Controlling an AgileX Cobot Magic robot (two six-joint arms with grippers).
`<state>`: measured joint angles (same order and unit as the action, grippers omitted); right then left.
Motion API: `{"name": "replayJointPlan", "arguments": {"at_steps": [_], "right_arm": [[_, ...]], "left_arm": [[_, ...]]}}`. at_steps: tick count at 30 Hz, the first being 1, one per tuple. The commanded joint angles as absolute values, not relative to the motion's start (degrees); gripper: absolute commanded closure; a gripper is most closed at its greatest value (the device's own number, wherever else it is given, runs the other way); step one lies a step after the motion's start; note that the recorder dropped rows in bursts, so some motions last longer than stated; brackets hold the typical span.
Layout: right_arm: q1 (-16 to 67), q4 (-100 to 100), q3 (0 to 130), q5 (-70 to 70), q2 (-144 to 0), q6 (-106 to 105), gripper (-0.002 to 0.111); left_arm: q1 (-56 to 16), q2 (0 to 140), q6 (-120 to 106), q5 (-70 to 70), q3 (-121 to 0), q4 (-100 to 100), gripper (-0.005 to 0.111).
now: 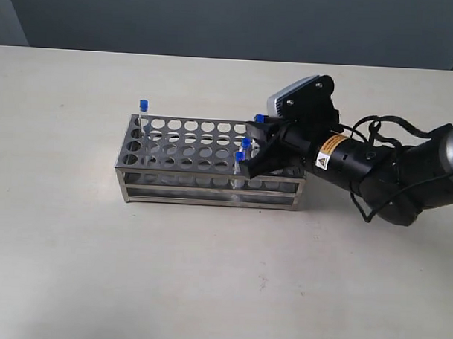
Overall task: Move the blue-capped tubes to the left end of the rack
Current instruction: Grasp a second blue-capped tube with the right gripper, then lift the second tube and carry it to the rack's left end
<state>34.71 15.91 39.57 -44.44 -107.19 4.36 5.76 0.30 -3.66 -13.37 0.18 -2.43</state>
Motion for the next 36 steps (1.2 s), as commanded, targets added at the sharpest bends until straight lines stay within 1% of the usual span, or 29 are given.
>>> {"name": "replayJointPlan", "arguments": {"at_steps": [1,6,12,20,26,31,36], "right_arm": [[34.8,16.3,40.2,-42.4,-100.1,0.9,0.108],[34.8,18.5,43.4,-36.6,-94.6,0.7,0.108],[37.8,25.2,49.4,-36.2,-94.9,7.3,0.108],[45.7,27.2,58.4,-35.9,-101.7,10.1,0.108],[50.1,27.2,65.0,-31.4,-107.7,10.4,0.108],[52.0,27.2,68.2,-28.4,-111.0,10.6,0.108],[52.1,27.2,68.9,-27.6,-113.5,10.7,0.108]], "left_arm": [[5.5,0.0,-3.6,-13.3,0.0,-2.5,0.106],[5.5,0.0,-3.6,-13.3,0.0,-2.5,0.106],[5.5,0.0,-3.6,-13.3,0.0,-2.5,0.106],[5.5,0.0,-3.6,-13.3,0.0,-2.5,0.106],[5.5,0.0,-3.6,-13.3,0.0,-2.5,0.106],[5.5,0.0,-3.6,-13.3,0.0,-2.5,0.106],[5.5,0.0,-3.6,-13.3,0.0,-2.5,0.106]]}}
